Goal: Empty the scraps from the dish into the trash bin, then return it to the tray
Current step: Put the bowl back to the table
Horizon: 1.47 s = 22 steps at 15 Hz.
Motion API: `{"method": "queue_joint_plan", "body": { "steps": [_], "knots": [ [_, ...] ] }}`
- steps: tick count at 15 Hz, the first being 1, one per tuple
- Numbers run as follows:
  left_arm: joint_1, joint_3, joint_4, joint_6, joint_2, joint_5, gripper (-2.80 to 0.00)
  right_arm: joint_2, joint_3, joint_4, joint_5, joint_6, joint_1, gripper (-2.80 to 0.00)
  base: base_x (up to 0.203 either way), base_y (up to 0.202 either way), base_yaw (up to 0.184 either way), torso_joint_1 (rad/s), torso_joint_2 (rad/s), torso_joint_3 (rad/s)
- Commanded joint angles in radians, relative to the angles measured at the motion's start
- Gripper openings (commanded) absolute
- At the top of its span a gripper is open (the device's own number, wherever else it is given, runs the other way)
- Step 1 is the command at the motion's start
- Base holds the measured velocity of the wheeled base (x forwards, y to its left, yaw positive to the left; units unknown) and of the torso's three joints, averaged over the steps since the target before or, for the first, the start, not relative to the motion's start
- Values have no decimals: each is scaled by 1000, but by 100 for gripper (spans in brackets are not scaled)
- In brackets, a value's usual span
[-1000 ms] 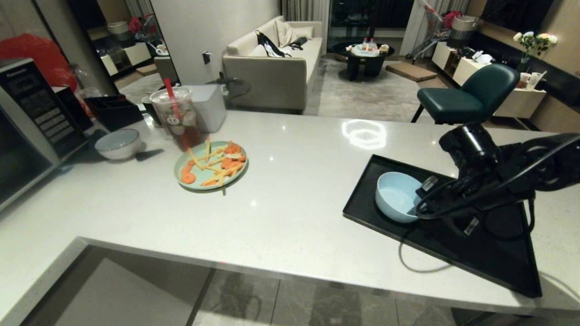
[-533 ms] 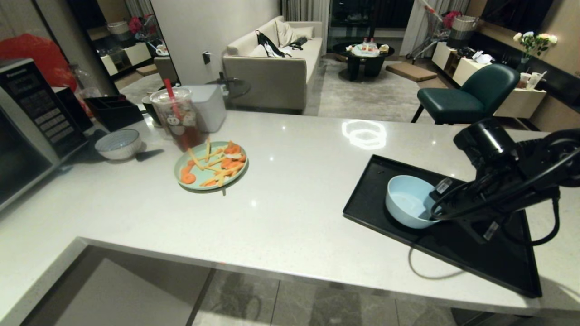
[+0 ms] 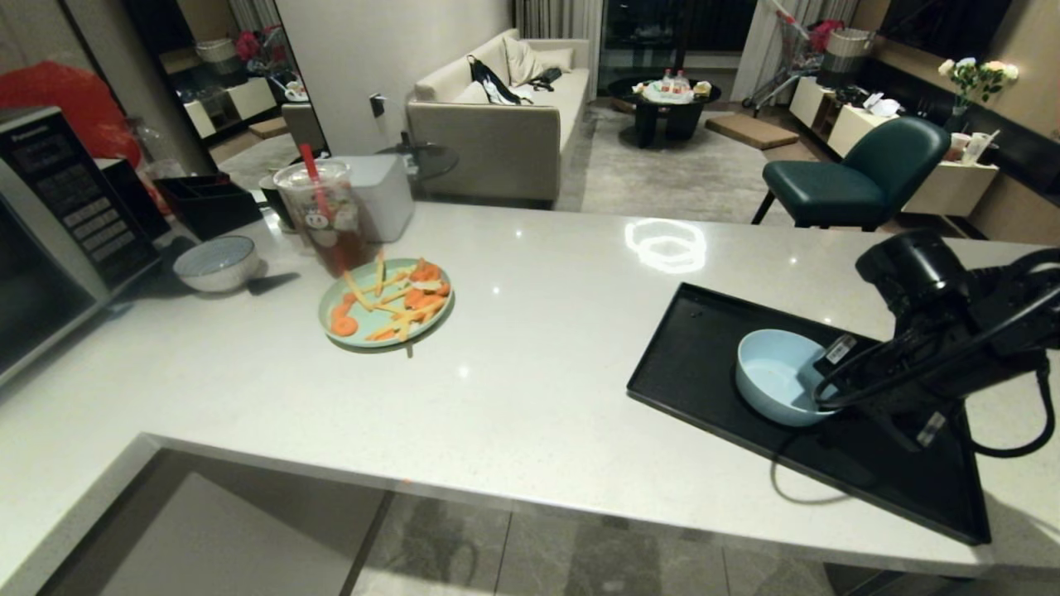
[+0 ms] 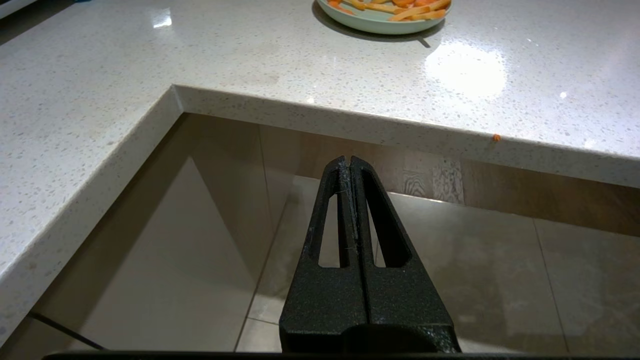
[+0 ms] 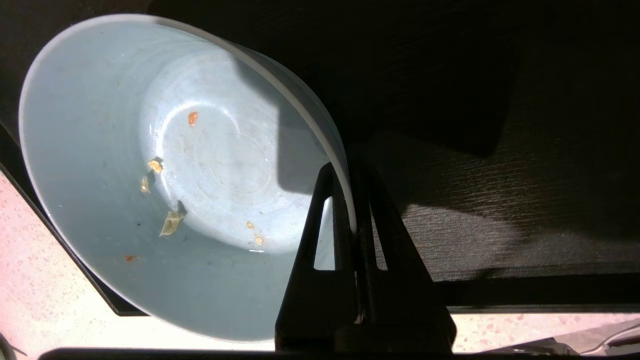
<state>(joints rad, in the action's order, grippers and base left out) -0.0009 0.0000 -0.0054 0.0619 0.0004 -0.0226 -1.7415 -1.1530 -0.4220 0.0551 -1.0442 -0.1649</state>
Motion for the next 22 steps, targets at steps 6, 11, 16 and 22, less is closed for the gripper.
{"method": "queue_joint_plan", "body": {
  "steps": [6,11,16,22],
  "knots": [
    [1,0,-1,1,1,0,-280,7,10,5,-5,-10,2,-280,0,0,0,0,0,0],
    [-1,0,-1,1,1,0,-280,8,14,-3,-6,-11,2,-31,0,0,0,0,0,0],
    [-1,0,-1,1,1,0,-280,14,62,6,2,-10,2,0,0,0,0,0,0,0],
    [0,0,-1,1,1,0,-280,165,55,7,-2,74,-2,0,0,0,0,0,0,0]
  ]
}}
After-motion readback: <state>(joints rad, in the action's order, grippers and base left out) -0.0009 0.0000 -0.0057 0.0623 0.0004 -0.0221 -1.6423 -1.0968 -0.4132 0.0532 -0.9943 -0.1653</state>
